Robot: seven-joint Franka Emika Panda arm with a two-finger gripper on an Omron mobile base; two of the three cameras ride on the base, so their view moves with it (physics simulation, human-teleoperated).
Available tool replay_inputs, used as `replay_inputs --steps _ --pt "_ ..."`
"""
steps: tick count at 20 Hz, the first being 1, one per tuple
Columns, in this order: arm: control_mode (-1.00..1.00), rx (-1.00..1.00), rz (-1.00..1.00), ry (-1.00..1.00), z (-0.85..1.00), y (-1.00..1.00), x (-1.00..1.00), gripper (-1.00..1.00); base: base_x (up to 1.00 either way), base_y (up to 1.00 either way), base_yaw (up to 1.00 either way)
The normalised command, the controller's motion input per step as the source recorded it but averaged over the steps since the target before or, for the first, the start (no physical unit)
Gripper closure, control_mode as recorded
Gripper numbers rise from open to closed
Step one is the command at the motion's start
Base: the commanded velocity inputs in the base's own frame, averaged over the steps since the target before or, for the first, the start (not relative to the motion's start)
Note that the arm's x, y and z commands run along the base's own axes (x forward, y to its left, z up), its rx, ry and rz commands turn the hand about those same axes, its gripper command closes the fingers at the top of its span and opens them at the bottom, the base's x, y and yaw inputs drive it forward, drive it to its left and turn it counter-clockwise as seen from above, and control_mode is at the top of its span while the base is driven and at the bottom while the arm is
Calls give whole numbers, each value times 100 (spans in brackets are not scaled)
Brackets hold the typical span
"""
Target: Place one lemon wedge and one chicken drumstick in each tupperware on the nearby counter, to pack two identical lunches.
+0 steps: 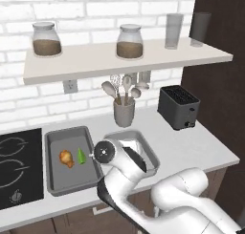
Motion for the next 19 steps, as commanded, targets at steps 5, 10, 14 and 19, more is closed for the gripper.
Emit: replay_inputs --steps 5,10,14,19 --pt "-100 -15 -12 -19 49 78 -14 -100 0 0 0" --pt "-100 3 -4 -2 8 26 -3 -100 0 0 0" --pt "-100 7 0 -2 0 -11 -1 -100 0 0 0" --pt "-100 15 1 -10 0 -39 -27 -100 0 0 0"
